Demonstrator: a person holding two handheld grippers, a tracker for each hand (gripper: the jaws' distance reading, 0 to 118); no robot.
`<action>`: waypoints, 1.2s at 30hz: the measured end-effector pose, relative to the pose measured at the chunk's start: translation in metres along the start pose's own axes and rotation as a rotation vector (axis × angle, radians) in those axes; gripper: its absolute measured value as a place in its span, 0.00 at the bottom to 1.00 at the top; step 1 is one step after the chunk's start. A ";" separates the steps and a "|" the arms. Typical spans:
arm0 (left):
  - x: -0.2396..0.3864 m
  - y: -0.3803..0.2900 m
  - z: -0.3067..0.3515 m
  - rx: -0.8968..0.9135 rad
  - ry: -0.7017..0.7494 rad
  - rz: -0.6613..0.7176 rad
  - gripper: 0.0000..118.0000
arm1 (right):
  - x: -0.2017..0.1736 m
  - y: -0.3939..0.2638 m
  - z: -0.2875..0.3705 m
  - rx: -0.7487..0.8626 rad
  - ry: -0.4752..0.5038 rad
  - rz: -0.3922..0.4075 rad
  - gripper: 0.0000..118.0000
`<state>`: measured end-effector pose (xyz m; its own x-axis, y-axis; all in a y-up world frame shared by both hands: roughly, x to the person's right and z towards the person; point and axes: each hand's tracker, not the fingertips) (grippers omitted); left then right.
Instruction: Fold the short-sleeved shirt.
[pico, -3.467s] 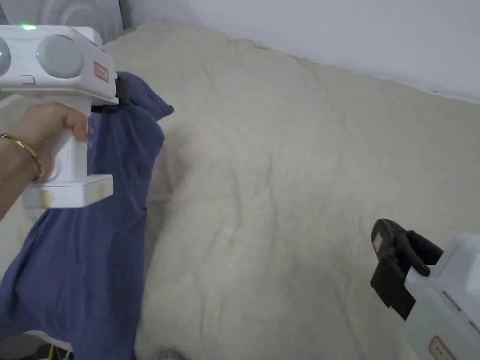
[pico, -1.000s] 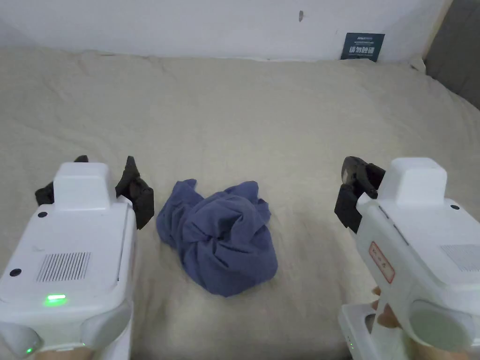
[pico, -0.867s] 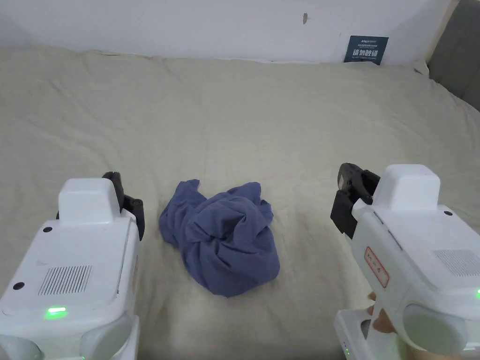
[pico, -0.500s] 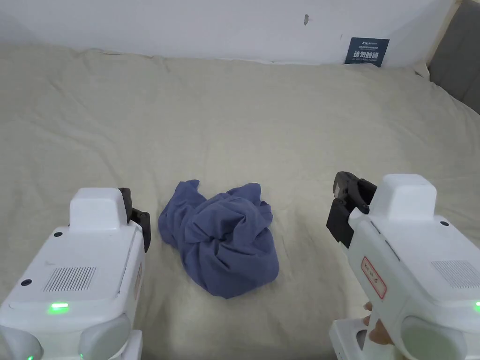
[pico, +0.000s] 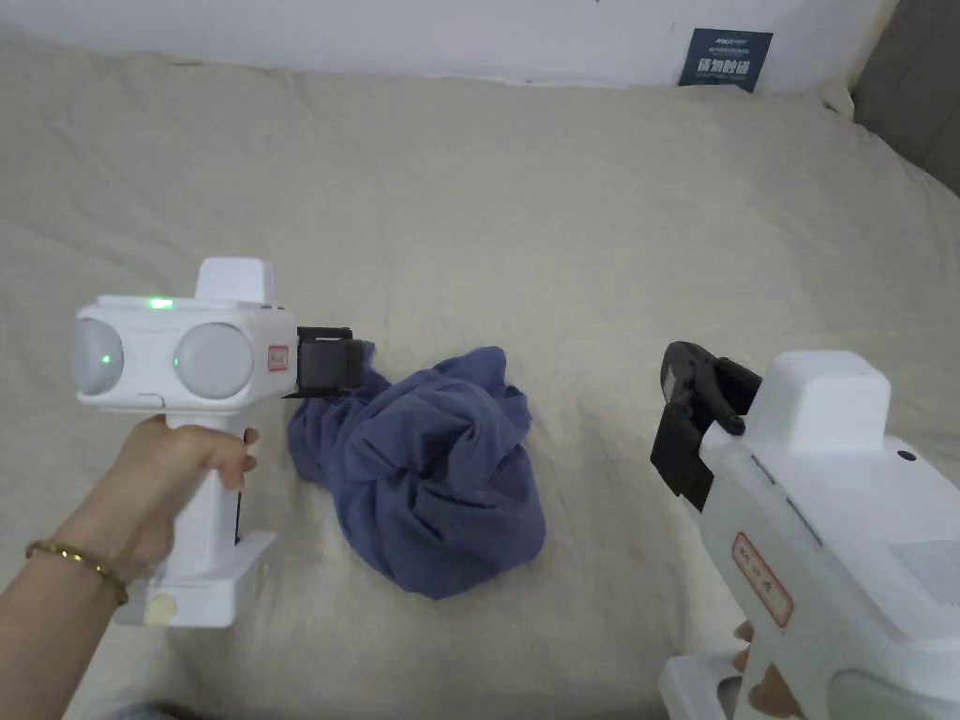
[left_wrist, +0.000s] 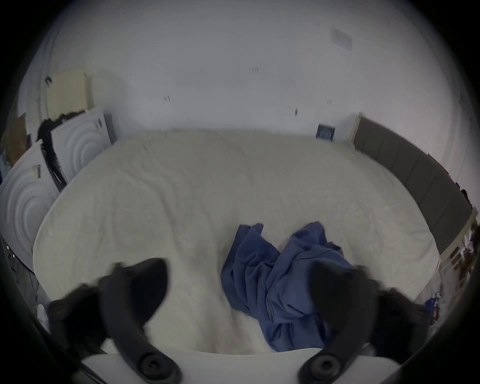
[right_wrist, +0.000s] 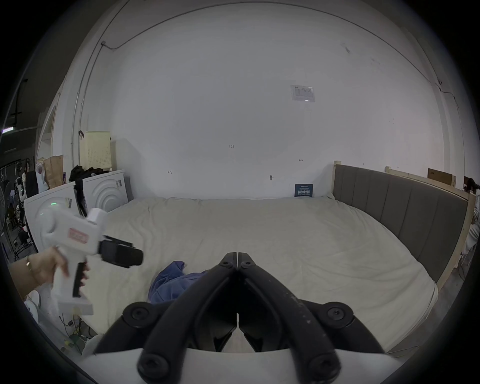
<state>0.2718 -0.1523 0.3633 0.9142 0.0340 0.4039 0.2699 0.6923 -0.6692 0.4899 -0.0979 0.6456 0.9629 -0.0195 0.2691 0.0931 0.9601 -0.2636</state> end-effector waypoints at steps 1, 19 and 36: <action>0.001 0.006 -0.013 -0.025 0.009 -0.009 1.00 | 0.001 -0.001 -0.002 -0.007 -0.003 -0.003 0.01; 0.027 0.022 -0.142 -0.303 -0.036 0.091 0.07 | 0.034 -0.030 -0.061 -0.187 -0.090 -0.055 0.01; -0.020 -0.010 0.006 0.025 -0.068 0.107 0.07 | 0.011 -0.049 -0.123 -0.558 0.125 -0.044 1.00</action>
<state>0.2486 -0.1553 0.3659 0.9146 0.1572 0.3726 0.1632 0.6995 -0.6958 0.5275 -0.1790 0.5478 0.9746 -0.1212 0.1883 0.2205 0.6660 -0.7126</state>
